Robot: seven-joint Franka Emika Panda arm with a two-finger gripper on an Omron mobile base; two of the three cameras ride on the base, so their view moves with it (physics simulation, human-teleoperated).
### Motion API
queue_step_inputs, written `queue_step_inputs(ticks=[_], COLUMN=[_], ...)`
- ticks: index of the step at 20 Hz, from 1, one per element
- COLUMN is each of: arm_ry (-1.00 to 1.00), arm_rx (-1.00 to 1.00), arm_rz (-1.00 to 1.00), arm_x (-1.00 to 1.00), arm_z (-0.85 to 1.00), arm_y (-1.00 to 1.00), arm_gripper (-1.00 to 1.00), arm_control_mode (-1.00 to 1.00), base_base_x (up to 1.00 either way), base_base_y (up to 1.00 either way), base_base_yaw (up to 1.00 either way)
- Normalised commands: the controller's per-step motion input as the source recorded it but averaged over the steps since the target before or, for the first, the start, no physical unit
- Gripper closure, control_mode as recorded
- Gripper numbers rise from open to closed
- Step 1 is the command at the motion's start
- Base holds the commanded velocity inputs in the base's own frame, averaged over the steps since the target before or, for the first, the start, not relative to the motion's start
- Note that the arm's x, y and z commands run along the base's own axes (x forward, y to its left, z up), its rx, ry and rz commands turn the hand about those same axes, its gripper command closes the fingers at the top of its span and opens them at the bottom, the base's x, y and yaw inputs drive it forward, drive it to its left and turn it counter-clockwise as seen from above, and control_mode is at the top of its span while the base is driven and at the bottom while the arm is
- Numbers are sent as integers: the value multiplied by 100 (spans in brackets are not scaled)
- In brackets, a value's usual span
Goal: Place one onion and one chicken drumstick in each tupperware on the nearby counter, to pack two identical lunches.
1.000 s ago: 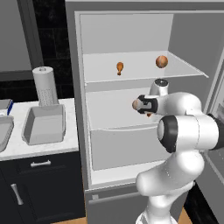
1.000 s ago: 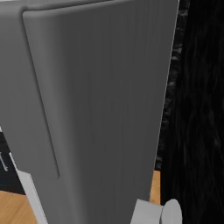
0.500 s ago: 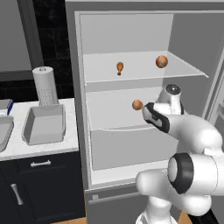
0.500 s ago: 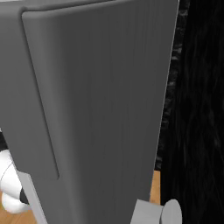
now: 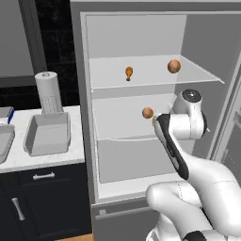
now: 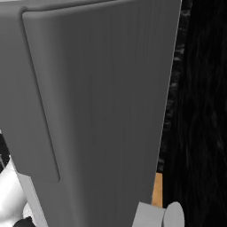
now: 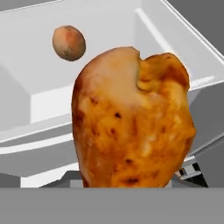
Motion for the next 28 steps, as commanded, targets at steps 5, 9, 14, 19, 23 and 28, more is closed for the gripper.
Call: queue_step_inputs(ticks=[5,9,14,19,23,28], arm_ry=[-1,-1,0,0,0,0], arm_rx=[0,0,0,0,0,0], arm_rz=[0,0,0,0,0,0], arm_x=[-76,-25,0,0,0,0], arm_z=[-2,-2,0,0,0,0], arm_y=[9,4,0,0,0,0], arm_gripper=[100,100,100,100,100,100], arm_control_mode=[-100,100,100,100,100,100], base_base_x=[0,-74,-57,-6,41,70], base_base_y=[0,46,100,100,100,100], base_base_yaw=[0,2,0,0,0,0])
